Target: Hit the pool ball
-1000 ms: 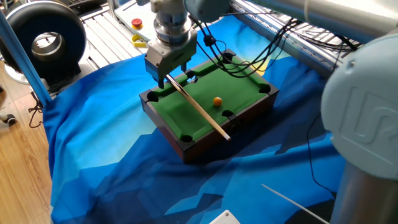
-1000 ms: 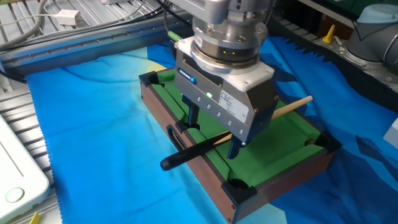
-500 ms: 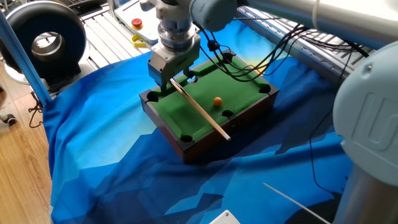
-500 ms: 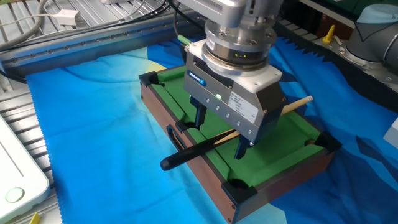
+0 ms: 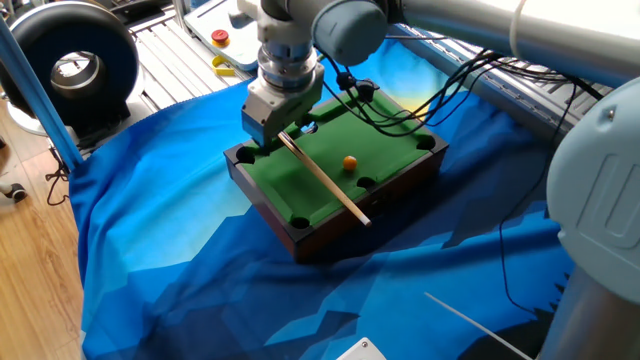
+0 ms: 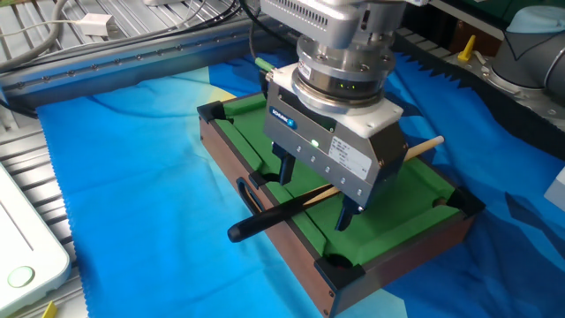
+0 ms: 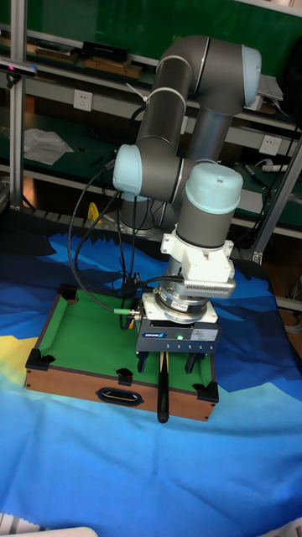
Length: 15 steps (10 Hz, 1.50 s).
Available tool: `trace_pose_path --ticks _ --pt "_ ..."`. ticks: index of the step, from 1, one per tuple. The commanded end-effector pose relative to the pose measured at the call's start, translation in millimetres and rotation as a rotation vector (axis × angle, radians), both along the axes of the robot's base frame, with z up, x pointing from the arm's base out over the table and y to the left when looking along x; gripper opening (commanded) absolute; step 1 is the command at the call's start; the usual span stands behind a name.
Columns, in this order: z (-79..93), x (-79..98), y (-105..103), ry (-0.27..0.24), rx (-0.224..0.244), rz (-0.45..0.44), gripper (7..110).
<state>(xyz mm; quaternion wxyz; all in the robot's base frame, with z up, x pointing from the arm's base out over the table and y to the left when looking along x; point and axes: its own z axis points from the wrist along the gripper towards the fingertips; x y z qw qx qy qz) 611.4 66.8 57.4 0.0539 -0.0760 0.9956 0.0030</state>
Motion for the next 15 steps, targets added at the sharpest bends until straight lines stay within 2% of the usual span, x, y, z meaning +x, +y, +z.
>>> trace_pose_path --ticks 1,2,3,5,6,7,8,11,12,15 --pt "-3.4 -0.5 1 -0.001 0.015 -0.030 66" --pt "-2.2 -5.0 -4 0.018 0.001 -0.093 66" --pt "-1.3 -10.9 -5 0.046 0.004 -0.198 66" --pt "-0.8 -10.9 -6 0.056 0.011 -0.316 66" --pt "1.1 -9.9 -5 0.063 0.021 -0.322 66" --pt "1.7 -5.6 -6 0.054 0.012 -0.313 66" --pt "2.6 -2.5 -7 0.055 0.002 -0.298 88" --pt "1.5 5.9 0 0.034 0.015 -0.253 88" --pt "1.2 5.1 0 0.037 0.013 -0.241 66" --pt "1.1 3.2 0 0.044 0.011 -0.246 66"
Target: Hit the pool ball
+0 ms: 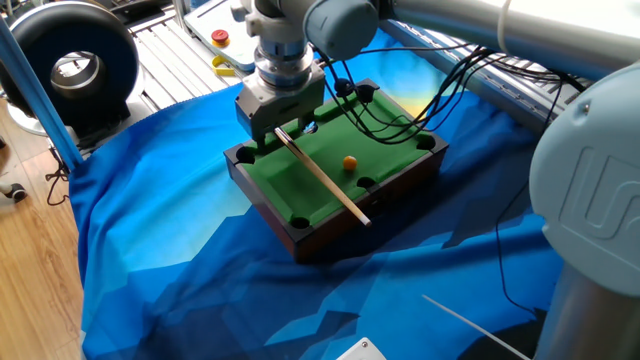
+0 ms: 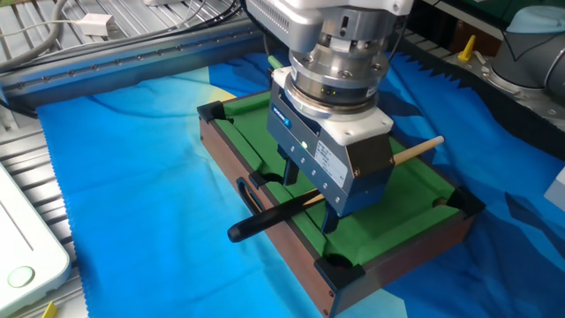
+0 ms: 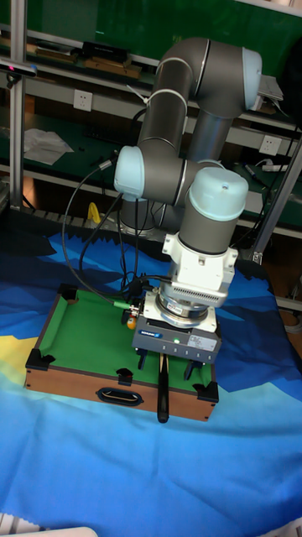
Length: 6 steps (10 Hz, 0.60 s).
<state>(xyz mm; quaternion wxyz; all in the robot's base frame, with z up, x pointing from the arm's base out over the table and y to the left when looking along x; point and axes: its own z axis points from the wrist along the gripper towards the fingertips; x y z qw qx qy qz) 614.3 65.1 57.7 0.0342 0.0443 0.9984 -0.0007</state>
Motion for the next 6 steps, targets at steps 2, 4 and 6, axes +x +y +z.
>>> trace_pose_path --ticks 2,4,6 --pt "0.6 -4.3 -1.1 0.022 0.000 -0.021 66" --pt "0.6 -4.7 -0.3 0.023 0.003 -0.007 7" --pt "0.6 -5.1 0.4 0.025 0.005 0.006 7"
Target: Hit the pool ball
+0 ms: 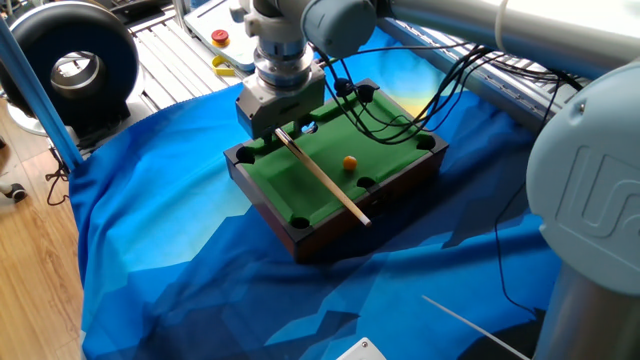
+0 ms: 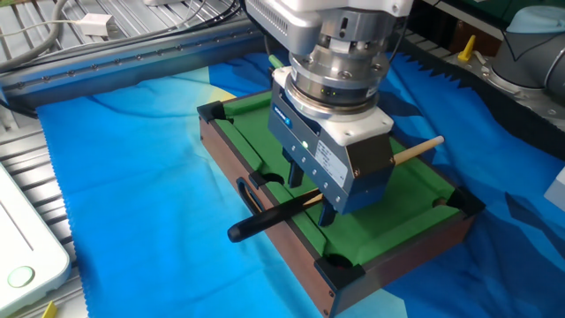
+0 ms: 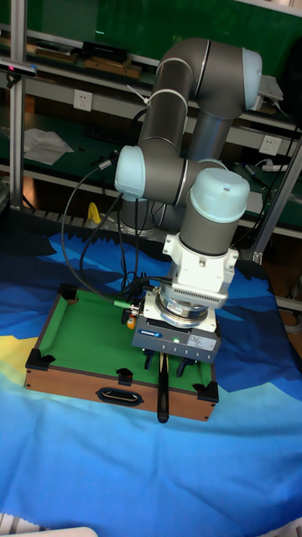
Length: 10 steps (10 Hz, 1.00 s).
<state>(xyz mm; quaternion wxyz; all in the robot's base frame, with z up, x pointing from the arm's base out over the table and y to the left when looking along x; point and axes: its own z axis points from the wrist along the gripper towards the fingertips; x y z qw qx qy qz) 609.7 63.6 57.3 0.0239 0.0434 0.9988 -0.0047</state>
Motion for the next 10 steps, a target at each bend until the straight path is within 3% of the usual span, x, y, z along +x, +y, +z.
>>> trace_pose_path --ticks 1,7,10 --pt "0.9 -0.3 3 0.003 0.016 0.022 7" --pt "-1.1 -2.6 -1 0.005 0.009 0.085 7" --pt "1.9 -0.2 -6 0.003 -0.024 0.128 7"
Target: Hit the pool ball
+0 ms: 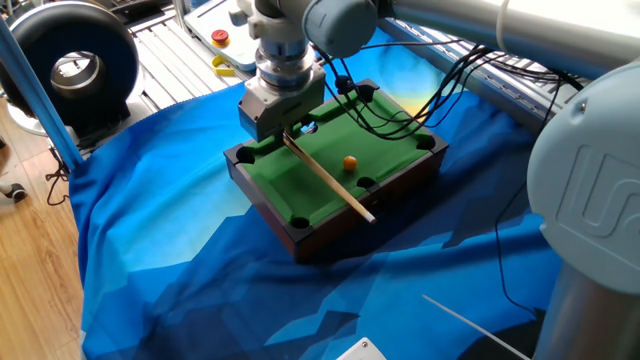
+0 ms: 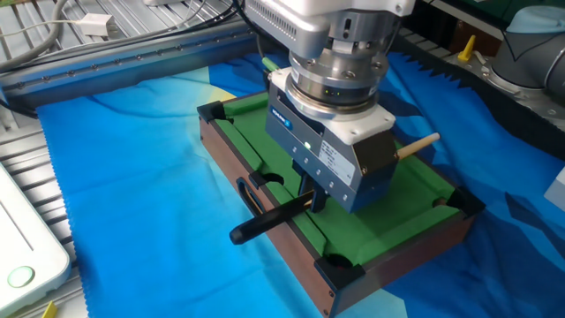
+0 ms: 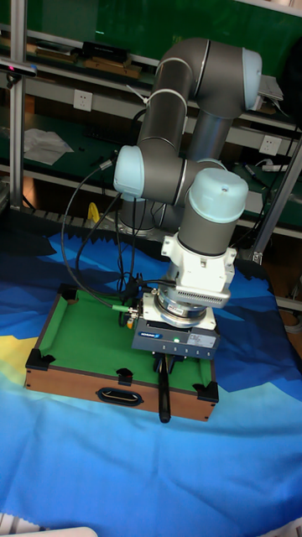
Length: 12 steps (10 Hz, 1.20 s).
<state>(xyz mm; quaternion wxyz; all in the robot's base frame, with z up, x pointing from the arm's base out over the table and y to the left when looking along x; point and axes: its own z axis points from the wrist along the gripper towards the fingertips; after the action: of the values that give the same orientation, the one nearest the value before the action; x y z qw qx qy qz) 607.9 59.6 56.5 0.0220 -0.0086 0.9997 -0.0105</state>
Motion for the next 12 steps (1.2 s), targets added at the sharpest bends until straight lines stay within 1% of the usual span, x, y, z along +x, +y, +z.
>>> trace_pose_path --ticks 1,2,4,6,7,8,9,10,12 --pt "5.6 2.8 2 0.000 -0.010 0.027 7" --pt "7.9 4.1 5 -0.002 -0.006 0.027 7" --pt "9.5 5.9 12 -0.007 0.023 0.028 7" --pt "16.9 8.3 22 -0.009 0.065 0.026 7" --pt "23.3 9.4 25 -0.008 0.063 0.037 7" --pt "29.7 12.0 29 -0.009 0.046 0.066 7" --pt "34.1 15.9 36 -0.015 0.040 0.084 7" --pt "38.2 19.7 42 -0.019 0.039 0.103 7" --pt "45.2 30.4 54 -0.045 0.057 0.162 7"
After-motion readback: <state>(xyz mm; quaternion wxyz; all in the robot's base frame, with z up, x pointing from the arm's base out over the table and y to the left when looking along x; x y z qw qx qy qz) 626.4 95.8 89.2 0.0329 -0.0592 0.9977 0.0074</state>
